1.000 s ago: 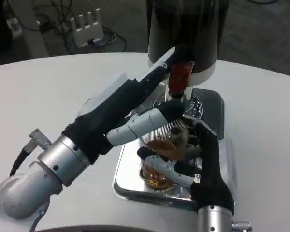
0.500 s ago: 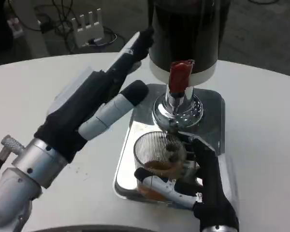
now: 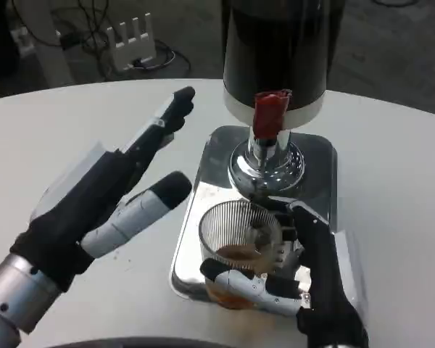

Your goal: Grasp the cup under the faucet to collect the drink, then remove the cup.

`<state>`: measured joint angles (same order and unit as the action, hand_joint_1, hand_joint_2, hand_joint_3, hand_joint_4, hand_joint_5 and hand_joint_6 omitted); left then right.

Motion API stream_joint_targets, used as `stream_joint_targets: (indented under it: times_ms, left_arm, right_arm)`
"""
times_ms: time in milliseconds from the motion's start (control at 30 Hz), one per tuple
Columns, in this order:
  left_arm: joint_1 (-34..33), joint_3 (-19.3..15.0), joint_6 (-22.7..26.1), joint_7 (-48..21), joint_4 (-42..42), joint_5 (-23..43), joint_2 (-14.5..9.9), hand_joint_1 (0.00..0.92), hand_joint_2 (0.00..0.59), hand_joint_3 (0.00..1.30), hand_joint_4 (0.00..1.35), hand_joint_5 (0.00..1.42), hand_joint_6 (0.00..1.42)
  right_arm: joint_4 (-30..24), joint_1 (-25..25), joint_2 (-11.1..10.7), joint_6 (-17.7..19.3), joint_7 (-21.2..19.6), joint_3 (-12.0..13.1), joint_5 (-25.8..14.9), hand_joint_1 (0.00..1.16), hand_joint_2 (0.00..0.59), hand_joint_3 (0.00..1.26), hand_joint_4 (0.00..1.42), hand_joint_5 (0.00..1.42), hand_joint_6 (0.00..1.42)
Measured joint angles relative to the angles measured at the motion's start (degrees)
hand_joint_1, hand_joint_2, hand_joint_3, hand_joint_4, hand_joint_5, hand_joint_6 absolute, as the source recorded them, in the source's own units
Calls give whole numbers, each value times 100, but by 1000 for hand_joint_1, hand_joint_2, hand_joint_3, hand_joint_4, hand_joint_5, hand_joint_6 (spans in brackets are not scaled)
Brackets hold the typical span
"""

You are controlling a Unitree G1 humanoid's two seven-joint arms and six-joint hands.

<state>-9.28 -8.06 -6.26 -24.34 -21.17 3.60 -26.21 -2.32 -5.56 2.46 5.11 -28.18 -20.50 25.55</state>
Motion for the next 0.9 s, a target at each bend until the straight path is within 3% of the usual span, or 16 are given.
stream_joint_targets:
  times_ms: [267, 467, 567, 900]
  left_arm:
    - [829, -209, -1074, 104, 92, -507, -81, 0, 44, 0, 0, 0, 0]
    - [1143, -257, -1425, 263, 141, -913, -85, 0, 46, 0, 0, 0, 0]
    - [1383, -256, -1923, 562, 162, -1571, -85, 0, 49, 0, 0, 0, 0]
    - [1784, -246, -2453, 1010, 169, -2582, -103, 0, 52, 0, 0, 0, 0]
  right_arm:
    - [-524, 492, -19, -51, 203, -53, 13, 920, 47, 924, 1034, 1202, 1275]
    - [-870, 768, -26, -51, 242, -61, 265, 917, 49, 933, 1045, 1213, 1281]
    - [-1125, 910, -21, -40, 368, 74, 193, 917, 49, 933, 1045, 1214, 1292]
    - [-1566, 1130, -71, -41, 798, 310, 208, 916, 49, 933, 1045, 1215, 1300]
